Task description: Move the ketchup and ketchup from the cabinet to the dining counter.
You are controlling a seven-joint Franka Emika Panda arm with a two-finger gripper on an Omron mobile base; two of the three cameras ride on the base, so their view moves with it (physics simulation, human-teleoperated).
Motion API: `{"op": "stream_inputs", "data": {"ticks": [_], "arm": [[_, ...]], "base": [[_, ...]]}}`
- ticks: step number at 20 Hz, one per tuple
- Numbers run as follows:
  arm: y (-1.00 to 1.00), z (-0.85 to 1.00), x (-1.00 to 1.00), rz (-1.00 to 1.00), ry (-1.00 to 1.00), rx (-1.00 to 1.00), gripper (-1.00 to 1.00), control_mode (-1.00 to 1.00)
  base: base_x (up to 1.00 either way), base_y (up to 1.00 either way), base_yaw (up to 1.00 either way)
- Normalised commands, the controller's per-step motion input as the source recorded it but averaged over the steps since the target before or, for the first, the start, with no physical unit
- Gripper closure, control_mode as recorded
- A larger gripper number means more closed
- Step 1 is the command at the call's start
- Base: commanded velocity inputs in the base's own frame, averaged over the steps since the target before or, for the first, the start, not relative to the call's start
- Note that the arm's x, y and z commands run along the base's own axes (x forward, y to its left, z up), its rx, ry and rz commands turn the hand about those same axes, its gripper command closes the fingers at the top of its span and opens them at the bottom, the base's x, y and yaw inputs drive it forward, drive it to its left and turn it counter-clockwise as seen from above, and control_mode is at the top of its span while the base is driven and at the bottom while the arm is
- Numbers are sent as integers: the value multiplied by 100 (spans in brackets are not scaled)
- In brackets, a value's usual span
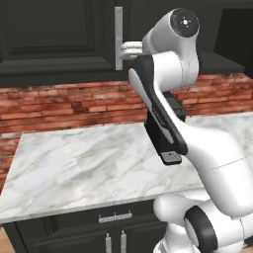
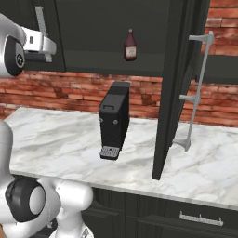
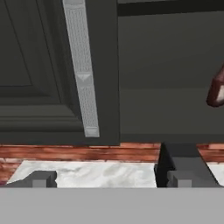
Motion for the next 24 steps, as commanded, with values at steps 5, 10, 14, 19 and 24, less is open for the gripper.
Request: {"op": "stream_inputs", "data": {"ticks": [5, 10, 14, 19, 24], "arm": [[19, 0, 69, 8, 0, 2, -100, -100], [13, 0, 53, 5, 0, 1, -100, -100], [26, 0, 45, 0, 0, 1, -100, -100], [23, 1, 34, 0, 0, 7, -100, -100], [7, 0, 31, 0, 0, 1, -100, -100]], "base": [[0, 0, 0], [0, 0, 0], [0, 0, 0], [0, 0, 0], [0, 0, 0]]}}
